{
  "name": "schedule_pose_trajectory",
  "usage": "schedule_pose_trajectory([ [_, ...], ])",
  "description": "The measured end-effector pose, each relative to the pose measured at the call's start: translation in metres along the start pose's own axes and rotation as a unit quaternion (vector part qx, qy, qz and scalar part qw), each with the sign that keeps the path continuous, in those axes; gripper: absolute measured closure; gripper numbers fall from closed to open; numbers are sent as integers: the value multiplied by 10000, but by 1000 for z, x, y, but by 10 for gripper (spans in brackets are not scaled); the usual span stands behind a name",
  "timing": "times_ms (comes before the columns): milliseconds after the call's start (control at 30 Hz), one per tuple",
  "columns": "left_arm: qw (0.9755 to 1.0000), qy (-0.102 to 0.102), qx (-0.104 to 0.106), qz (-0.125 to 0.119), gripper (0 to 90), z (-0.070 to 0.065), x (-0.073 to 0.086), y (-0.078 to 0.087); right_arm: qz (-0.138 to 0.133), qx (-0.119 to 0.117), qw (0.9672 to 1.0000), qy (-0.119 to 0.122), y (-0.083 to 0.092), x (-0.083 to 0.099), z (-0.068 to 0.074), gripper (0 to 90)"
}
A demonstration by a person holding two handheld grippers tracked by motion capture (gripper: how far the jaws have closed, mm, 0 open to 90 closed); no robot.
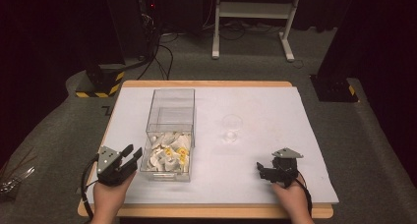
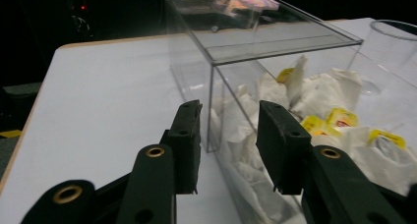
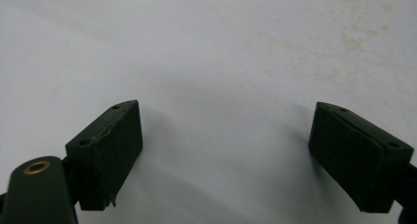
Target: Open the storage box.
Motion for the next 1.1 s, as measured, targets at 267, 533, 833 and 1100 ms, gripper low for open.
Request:
schedule_pose_trajectory([
  [267,9992,-118,-373,128,542,26,6,-22,2,-6,10000,-6,0,0,0,132],
  [533,9957,-389,-563,631,473,36,38,-48,13,-29,10000,-22,0,0,-1,130],
  [833,9938,-273,-470,971,457,46,57,-57,15,-27,10000,-36,0,0,0,129],
  [1100,9901,-253,-575,1257,362,47,59,-62,19,54,10000,38,1,-1,2,137],
])
Point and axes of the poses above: each handheld gripper's, and its own axes: y roughly backward along the jaws, x roughly out of its underside, z roughly to its left, the point moved 4 cm from there along -y, roughly forward along the jaws, and after that the axes turned 10 degrees about -x, right-handed, at the moved point
